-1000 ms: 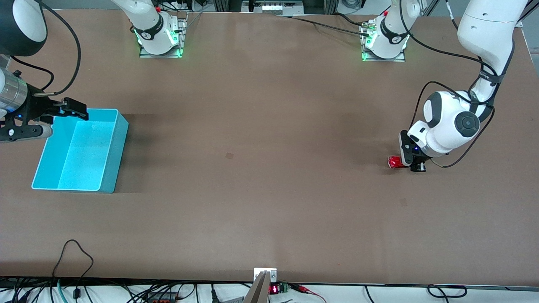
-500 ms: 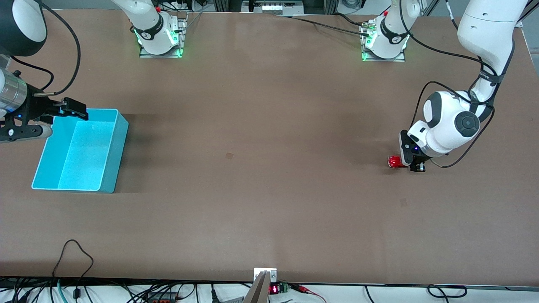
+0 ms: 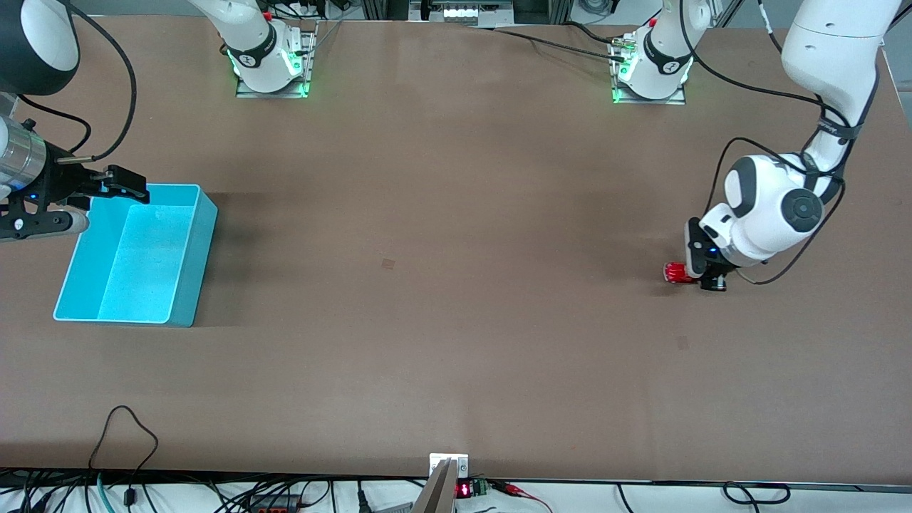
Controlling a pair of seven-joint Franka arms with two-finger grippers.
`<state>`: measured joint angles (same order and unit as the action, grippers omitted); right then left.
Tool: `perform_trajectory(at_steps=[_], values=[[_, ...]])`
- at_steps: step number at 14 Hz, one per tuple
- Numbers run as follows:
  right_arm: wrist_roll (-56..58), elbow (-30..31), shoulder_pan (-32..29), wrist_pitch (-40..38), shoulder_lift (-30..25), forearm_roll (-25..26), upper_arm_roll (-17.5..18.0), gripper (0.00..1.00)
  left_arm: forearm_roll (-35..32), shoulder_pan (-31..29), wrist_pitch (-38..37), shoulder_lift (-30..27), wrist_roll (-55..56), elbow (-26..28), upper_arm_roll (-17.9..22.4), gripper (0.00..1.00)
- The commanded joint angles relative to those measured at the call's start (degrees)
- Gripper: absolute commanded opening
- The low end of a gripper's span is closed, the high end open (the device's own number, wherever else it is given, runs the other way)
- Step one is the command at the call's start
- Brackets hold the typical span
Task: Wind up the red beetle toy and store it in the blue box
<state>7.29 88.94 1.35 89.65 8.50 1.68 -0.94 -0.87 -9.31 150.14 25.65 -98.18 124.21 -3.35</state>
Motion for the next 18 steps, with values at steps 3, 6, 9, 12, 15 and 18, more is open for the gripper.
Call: perform_trajectory(at_steps=[3,6,9,12,15,18], values=[[0.45,-0.08,-0.03,-0.62,-0.32,0.61,0.23,1.0,-0.98,-6.58,0.15,4.94,-5.0,-2.57,-0.61,0.4],[0.1,-0.08,0.05,-0.62,-0.32,0.61,0.23,1.0,-0.54,-9.49,-0.37,4.24,-4.83,-2.57,-0.69,0.89],[-0.26,-0.08,0.14,-0.53,-0.32,0.61,0.23,1.0,-0.19,-8.71,-12.53,-0.32,-4.31,-6.24,-1.57,1.0],[-0.26,-0.17,-0.03,0.0,0.11,0.52,0.23,1.0,-0.28,-8.62,-30.55,-3.67,-4.39,-15.89,-5.17,1.0],[0.01,-0.35,-0.12,0.61,0.81,-0.09,0.23,1.0,-0.63,-8.62,-41.92,-6.12,-4.3,-22.33,-9.82,1.0],[0.09,-0.35,0.4,1.31,1.69,-0.27,0.41,1.0,-0.19,-8.44,-42.57,-9.82,-3.69,-22.87,-16.23,1.0]])
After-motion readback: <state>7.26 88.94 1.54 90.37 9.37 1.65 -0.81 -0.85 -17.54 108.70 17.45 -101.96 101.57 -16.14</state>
